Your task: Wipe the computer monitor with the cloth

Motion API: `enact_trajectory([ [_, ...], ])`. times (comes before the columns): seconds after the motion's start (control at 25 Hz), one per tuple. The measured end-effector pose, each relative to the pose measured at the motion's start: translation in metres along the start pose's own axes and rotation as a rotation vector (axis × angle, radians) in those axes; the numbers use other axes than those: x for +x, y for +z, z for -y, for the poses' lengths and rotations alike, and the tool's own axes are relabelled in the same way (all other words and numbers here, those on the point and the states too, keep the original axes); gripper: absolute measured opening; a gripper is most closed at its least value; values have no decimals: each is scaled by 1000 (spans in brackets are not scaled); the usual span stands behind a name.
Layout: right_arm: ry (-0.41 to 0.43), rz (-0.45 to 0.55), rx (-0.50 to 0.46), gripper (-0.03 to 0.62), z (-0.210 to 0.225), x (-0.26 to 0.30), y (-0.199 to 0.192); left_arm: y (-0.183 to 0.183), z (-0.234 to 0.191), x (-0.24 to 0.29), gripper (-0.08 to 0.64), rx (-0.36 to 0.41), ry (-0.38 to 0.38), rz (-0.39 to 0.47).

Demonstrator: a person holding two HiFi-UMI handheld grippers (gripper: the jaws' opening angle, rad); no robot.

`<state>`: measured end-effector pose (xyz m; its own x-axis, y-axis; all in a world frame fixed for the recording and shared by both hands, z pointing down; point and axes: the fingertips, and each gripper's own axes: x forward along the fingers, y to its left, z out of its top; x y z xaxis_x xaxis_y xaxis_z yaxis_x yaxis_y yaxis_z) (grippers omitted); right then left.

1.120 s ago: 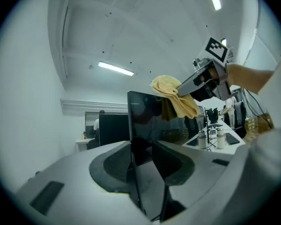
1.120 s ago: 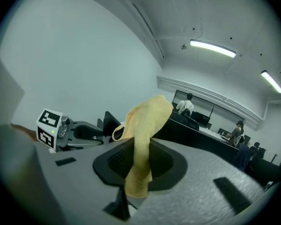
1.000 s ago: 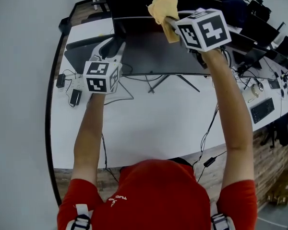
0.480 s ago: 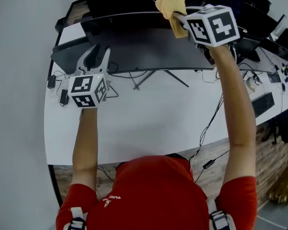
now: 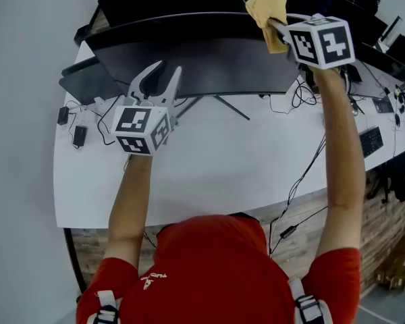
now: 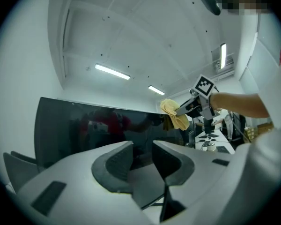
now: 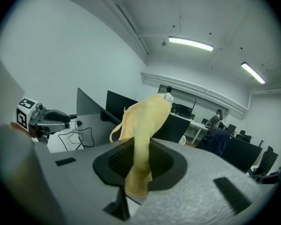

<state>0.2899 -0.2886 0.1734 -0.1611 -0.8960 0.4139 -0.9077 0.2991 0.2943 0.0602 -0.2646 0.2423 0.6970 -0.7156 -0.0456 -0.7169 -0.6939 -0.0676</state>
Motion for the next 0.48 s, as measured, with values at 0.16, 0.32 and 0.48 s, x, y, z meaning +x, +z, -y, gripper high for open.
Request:
enact_trajectory([
  [0.16, -24, -28, 6, 67, 34, -12, -29, 2, 41, 18, 121, 0, -48, 13],
  [0.32, -33, -27, 11, 67, 60, -22, -48, 0, 72, 32, 121, 1, -77, 10],
  [0.48, -45, -1, 22, 67, 82, -31, -54, -7, 93, 42, 121, 3, -94, -5],
])
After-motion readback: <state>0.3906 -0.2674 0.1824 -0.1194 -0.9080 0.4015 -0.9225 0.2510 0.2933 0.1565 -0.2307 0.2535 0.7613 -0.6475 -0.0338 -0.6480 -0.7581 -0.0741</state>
